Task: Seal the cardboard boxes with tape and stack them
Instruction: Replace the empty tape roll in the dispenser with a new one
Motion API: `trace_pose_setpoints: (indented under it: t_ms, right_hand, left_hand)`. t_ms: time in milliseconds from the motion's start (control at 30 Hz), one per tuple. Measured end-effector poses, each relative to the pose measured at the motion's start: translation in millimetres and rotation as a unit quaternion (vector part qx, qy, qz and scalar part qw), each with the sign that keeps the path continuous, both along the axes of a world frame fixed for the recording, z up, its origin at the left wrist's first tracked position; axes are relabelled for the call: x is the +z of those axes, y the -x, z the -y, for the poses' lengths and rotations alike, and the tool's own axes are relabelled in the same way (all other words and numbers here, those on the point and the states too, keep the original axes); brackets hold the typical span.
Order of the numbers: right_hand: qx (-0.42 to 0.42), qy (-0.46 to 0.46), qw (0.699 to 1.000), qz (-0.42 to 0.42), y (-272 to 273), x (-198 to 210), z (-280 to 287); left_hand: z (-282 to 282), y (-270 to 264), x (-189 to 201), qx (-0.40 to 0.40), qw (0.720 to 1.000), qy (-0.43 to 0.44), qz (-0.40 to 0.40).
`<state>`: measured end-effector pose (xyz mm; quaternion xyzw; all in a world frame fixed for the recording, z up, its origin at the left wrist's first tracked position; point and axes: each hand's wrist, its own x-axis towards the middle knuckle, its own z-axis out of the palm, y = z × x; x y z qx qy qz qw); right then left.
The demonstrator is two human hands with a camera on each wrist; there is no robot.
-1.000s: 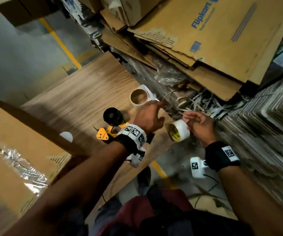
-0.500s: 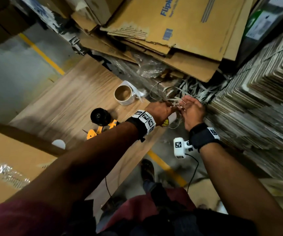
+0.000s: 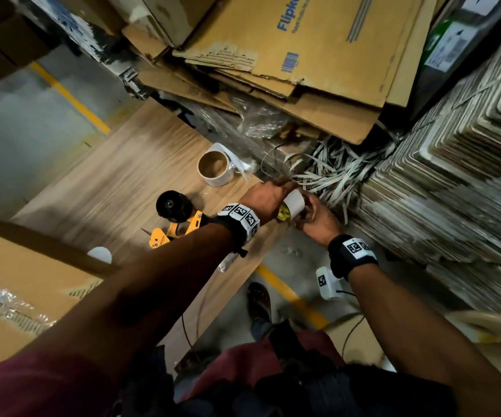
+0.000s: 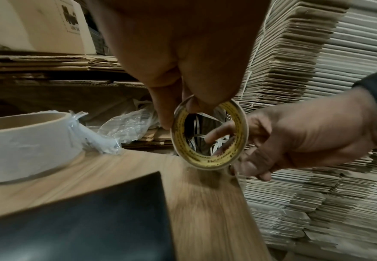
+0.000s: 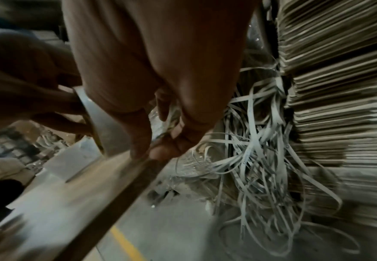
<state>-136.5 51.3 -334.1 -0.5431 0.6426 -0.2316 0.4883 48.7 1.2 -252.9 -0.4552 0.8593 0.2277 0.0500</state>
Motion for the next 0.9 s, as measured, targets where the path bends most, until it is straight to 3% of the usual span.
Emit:
trace_pose_setpoints:
  t_ms: [67, 267, 400, 600, 767, 900]
  right_hand:
    - [-0.009, -0.006, 1.000, -0.024, 4, 0, 2]
    - [0.014, -0.066, 0.997, 0.040, 14, 21, 4]
    - [-0.011, -0.089, 0.987, 0.133, 21, 54, 5]
    - [0.061, -0.139, 0.958, 0.245, -4, 106, -5]
    - [0.086, -0.152, 0.945, 0.276, -42, 138, -12]
    - [0.094, -0.179, 0.955, 0.216, -90, 152, -14]
  left_hand:
    - [-1, -1, -1, 0.006, 1.000, -0.007, -0.014]
    - [-5, -10, -2, 0.070, 0.994, -0.043, -0.074]
    - [-4, -17, 15, 0.103, 0.986, -0.036, -0.123]
    - [-5, -50, 50, 0.109, 0.984, 0.014, -0.139]
    - [-24, -101, 73, 0.146, 0.980, 0.059, -0.124]
    - [-41, -136, 81, 0.183, 0.975, 0.044, -0.121]
